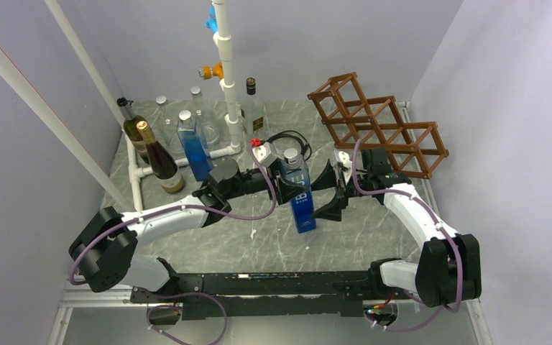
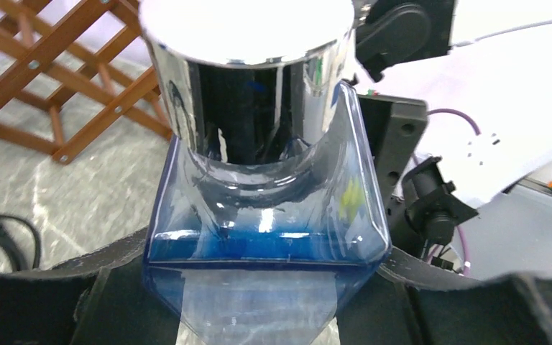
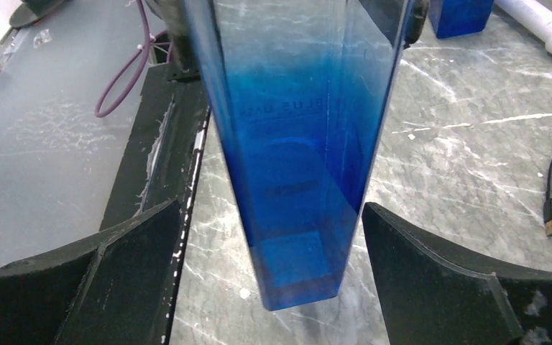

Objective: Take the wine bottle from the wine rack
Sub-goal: Pick up the wine bottle from the center of the board.

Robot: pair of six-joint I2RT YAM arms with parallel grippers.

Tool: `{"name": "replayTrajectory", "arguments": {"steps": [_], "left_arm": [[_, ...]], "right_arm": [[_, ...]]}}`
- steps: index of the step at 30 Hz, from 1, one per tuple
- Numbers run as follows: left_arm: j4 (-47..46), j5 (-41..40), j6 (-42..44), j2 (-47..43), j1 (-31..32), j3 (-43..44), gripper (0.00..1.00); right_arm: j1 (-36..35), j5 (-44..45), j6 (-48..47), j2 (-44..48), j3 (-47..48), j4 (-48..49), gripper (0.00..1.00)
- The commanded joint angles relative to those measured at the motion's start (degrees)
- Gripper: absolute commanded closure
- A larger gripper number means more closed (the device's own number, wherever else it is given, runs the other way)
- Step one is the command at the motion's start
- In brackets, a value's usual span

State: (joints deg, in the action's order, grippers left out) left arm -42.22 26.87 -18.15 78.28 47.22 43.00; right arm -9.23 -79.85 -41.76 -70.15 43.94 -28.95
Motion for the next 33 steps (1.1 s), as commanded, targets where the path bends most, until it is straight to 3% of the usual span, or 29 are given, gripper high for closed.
{"name": "replayTrajectory", "arguments": {"steps": [1,9,17,20,24,26,30,33], "left_arm": [[-12.89,7.68,-1.31,-0.06,-0.11,5.91,1.0],[-13.61,8.82,-1.72,1.54,-0.03,8.04,1.0],[-12.34,8.38,-0.88,2.59,0.02,10.69,1.0],[-12.66,8.37,-0.99,3.18,0.09,11.29,1.0],[-12.84,8.09,-1.5,3.72,0.32,11.73,1.0],[-13.14,7.33,-2.64,3.72,0.3,11.54,1.0],[-14.25,5.03,-5.05,2.99,0.33,10.09,0.73],[-15.79,2.52,-7.29,2.3,0.32,8.48,0.37]], "right_arm": [[-0.32,-1.9,-4.36,1.62,0.01,0.9,0.0],[-1.39,-1.74,-0.03,1.09,-1.09,4.83,0.01],[-3.77,-1.11,1.89,-0.64,-0.64,5.98,0.15],[-4.11,-1.33,1.87,-1.03,-0.4,6.01,0.26],[-4.21,-2.44,1.22,-1.34,0.18,5.28,0.61],[-4.21,-2.96,0.18,-1.4,0.63,4.2,0.73],[-4.21,-4.45,-2.09,-1.4,1.36,2.14,0.88],[-4.21,-5.32,-3.0,-1.39,1.67,1.06,0.91]]}}
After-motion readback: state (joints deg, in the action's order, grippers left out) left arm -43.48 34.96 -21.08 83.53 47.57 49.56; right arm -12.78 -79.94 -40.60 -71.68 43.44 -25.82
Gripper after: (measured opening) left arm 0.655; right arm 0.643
